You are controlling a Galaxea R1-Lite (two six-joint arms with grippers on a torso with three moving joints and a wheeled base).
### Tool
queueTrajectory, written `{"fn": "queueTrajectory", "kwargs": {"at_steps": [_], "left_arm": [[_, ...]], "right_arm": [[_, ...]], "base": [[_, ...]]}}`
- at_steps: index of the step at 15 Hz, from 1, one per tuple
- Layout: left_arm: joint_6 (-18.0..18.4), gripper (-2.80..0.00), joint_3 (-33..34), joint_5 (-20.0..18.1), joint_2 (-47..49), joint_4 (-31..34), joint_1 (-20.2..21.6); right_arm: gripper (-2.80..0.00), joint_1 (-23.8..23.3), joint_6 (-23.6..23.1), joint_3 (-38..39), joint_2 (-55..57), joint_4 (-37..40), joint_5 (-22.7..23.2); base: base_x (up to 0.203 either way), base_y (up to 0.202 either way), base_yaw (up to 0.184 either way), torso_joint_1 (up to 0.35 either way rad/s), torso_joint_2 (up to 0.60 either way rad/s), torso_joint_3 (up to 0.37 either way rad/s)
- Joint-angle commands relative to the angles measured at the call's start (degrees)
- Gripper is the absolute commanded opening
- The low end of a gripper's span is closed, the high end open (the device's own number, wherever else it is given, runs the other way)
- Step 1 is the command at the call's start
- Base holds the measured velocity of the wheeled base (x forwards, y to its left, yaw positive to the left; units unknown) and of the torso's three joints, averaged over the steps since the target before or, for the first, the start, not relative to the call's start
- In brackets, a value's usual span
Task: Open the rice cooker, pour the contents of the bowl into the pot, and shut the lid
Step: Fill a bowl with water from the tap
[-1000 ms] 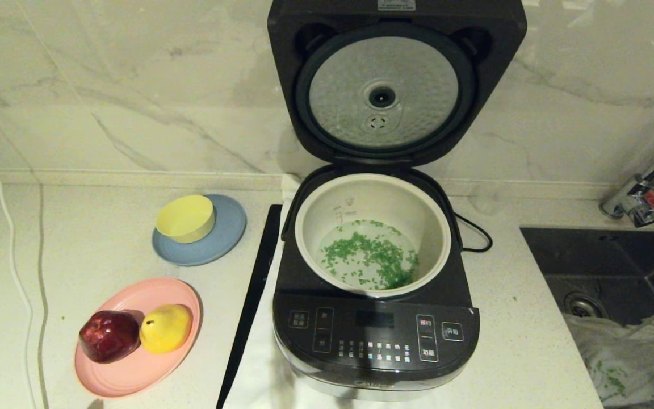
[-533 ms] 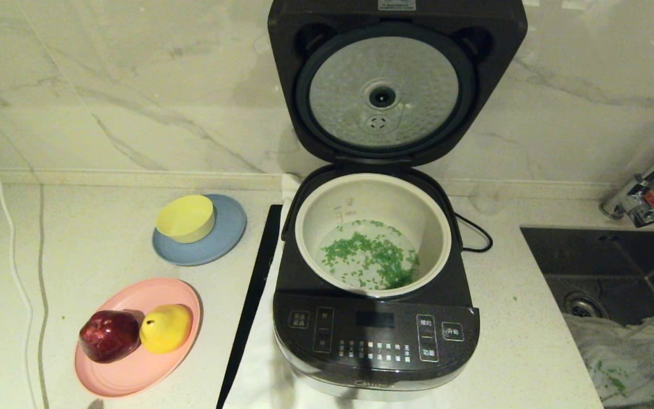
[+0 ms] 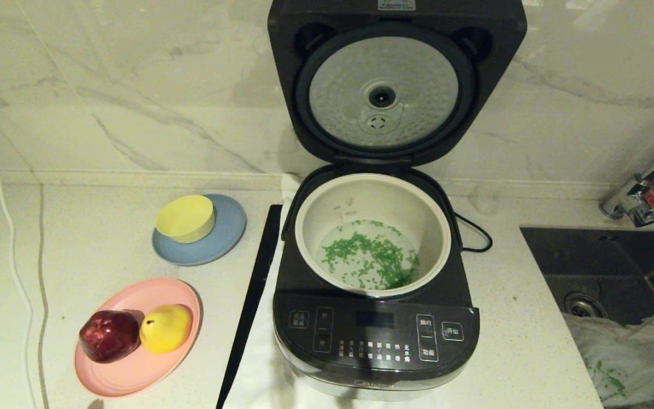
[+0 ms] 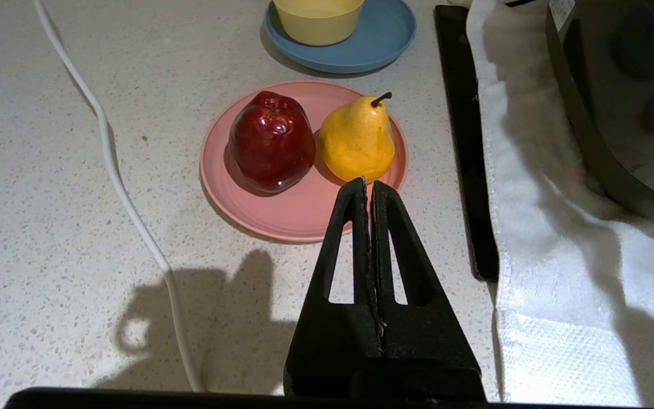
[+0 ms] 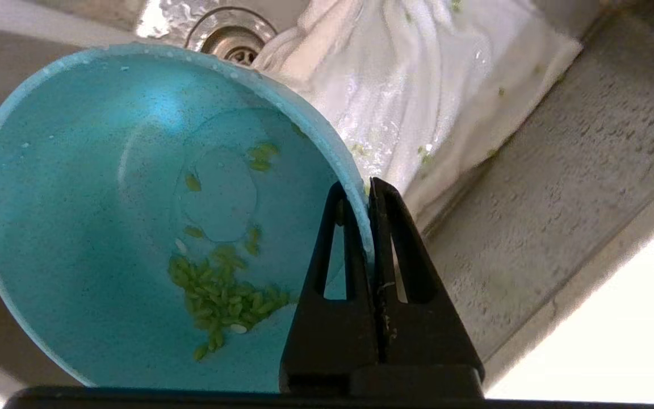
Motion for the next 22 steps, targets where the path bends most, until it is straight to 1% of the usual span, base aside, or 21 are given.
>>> {"fn": "queueTrajectory", "kwargs": {"at_steps": [1, 5, 7, 9, 13, 17, 22], "left_arm": [[0.01, -2.8, 0.18, 0.04, -0.06, -0.02, 0.0], [-0.05, -2.8, 0.18, 0.04, -0.04, -0.02, 0.0], [-0.05, -2.8, 0.18, 0.04, -0.06, -0.02, 0.0], [-0.05, -2.8, 0.18, 0.04, -0.05, -0.02, 0.0], [-0.05, -2.8, 0.18, 0.04, 0.02, -0.02, 0.0], [-0.05, -2.8, 0.18, 0.04, 0.02, -0.02, 0.0], [-0.04, -2.8, 0.18, 0.04, 0.02, -0.02, 0.0]], "right_arm": [[-2.8, 1.27, 0.45, -1.55, 0.93, -0.06, -1.85], [-2.8, 2.92, 1.44, -3.41, 1.84, -0.06, -2.59], [-2.8, 4.08, 3.38, -4.8, 2.42, -0.06, -3.94], [-2.8, 4.78, 4.19, -7.2, 3.29, -0.06, -5.29], [-2.8, 5.53, 6.06, -10.59, 4.6, 0.02, -5.88], [-2.8, 5.54, 6.12, -9.81, 4.64, 0.64, -5.88], [-2.8, 5.54, 5.88, -6.0, 1.28, 0.68, -5.97]], "base": [[0.0, 0.0, 0.0, 0.0, 0.0, 0.0], [0.0, 0.0, 0.0, 0.0, 0.0, 0.0], [0.0, 0.0, 0.0, 0.0, 0.0, 0.0], [0.0, 0.0, 0.0, 0.0, 0.0, 0.0], [0.0, 0.0, 0.0, 0.0, 0.0, 0.0], [0.0, 0.0, 0.0, 0.0, 0.0, 0.0], [0.0, 0.0, 0.0, 0.0, 0.0, 0.0]]}}
